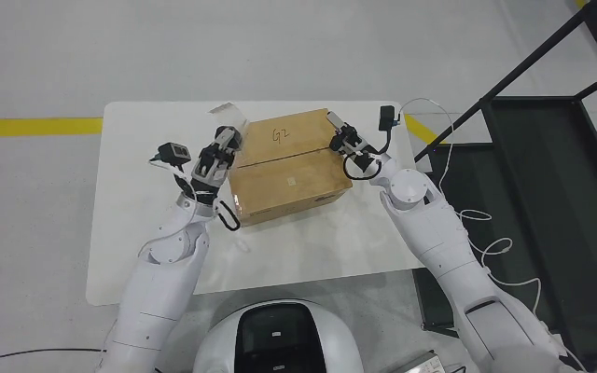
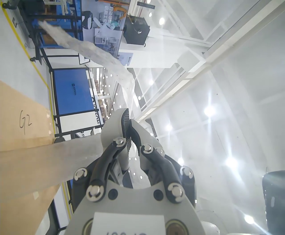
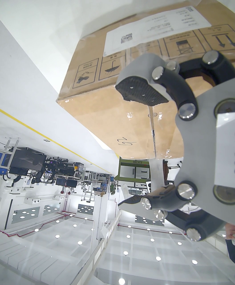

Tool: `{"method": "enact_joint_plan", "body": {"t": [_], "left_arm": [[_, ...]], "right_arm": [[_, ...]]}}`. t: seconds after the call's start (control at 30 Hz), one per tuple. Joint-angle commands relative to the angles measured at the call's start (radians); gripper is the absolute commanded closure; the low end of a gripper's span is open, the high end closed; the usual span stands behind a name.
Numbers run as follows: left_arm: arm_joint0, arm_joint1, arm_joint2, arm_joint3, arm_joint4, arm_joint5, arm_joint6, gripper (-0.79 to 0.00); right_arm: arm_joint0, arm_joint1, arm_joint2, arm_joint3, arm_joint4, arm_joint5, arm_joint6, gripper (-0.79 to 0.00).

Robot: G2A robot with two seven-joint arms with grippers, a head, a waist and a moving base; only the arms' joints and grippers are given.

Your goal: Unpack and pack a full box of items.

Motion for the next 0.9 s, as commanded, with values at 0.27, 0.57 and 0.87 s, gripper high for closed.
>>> {"method": "enact_joint_plan", "body": {"t": [0.27,0.57,0.87], "left_arm": [[-0.053,-0.012,0.035,0.069,0.012,-0.003,-0.020,0.000],[-0.052,-0.011,0.033,0.067,0.013,-0.004,-0.034,0.000],[-0.045,-0.010,0.027,0.055,0.019,0.005,-0.023,0.000]], "right_arm": [[0.000,0.000,0.000,0.000,0.000,0.000,0.000,-0.785],[0.000,0.000,0.000,0.000,0.000,0.000,0.000,-0.785],[-0.025,0.000,0.020,-0.038,0.017,-0.012,-0.018,-0.785]]}}
